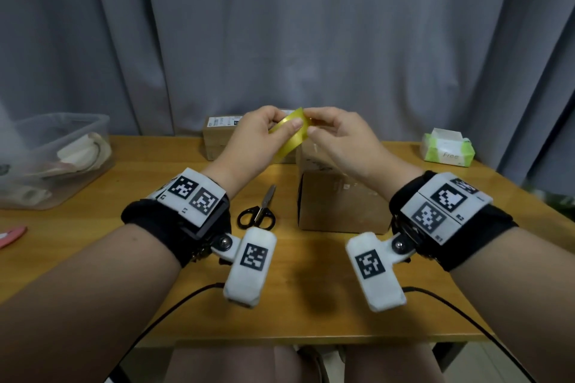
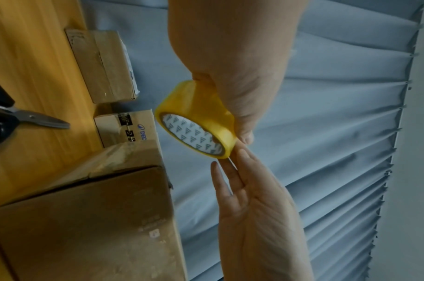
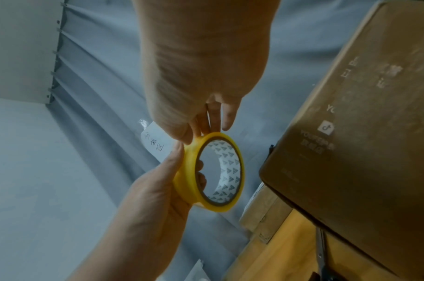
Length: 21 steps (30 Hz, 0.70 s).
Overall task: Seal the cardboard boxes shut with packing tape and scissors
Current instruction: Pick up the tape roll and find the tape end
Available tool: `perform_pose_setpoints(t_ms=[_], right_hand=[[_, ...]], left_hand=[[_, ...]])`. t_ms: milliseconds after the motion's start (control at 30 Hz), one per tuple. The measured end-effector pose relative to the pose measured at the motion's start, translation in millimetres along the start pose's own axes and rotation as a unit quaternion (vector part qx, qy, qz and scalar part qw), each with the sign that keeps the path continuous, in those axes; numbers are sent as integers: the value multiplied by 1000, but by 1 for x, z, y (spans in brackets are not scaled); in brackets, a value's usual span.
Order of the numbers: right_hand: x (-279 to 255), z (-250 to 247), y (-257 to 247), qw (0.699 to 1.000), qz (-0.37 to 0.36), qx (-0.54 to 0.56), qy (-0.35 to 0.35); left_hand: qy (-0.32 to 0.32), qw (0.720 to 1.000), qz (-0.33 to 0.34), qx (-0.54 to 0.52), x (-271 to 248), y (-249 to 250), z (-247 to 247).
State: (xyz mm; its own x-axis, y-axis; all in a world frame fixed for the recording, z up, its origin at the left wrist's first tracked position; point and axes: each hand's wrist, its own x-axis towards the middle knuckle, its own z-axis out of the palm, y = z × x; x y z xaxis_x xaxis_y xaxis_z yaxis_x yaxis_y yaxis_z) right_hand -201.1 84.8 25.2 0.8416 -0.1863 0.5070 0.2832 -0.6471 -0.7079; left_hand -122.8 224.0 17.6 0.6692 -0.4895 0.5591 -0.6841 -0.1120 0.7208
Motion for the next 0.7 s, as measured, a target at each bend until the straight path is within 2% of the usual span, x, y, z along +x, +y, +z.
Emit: perform_pose_setpoints(t_ms=[133, 233, 300, 433, 567, 700], right_hand=[[-7, 5, -1, 997, -23, -70, -24], [-9, 4, -1, 989, -19, -143, -17], [-9, 2, 1, 990, -10, -144, -10], [-8, -2, 11, 994, -37, -98, 9], [-14, -3, 16, 993, -76, -89, 24], [-20, -2, 14, 985, -83, -153, 12]], left_hand=[[16, 999, -28, -3, 1, 7, 1], [-45, 992, -65, -102, -2, 15, 0], [-76, 984, -84, -134, -4, 19, -1], [-105, 981, -81, -139, -7, 23, -6], [-80, 985, -102, -118, -6, 25, -3], [-29, 988, -105, -107, -3, 26, 6]])
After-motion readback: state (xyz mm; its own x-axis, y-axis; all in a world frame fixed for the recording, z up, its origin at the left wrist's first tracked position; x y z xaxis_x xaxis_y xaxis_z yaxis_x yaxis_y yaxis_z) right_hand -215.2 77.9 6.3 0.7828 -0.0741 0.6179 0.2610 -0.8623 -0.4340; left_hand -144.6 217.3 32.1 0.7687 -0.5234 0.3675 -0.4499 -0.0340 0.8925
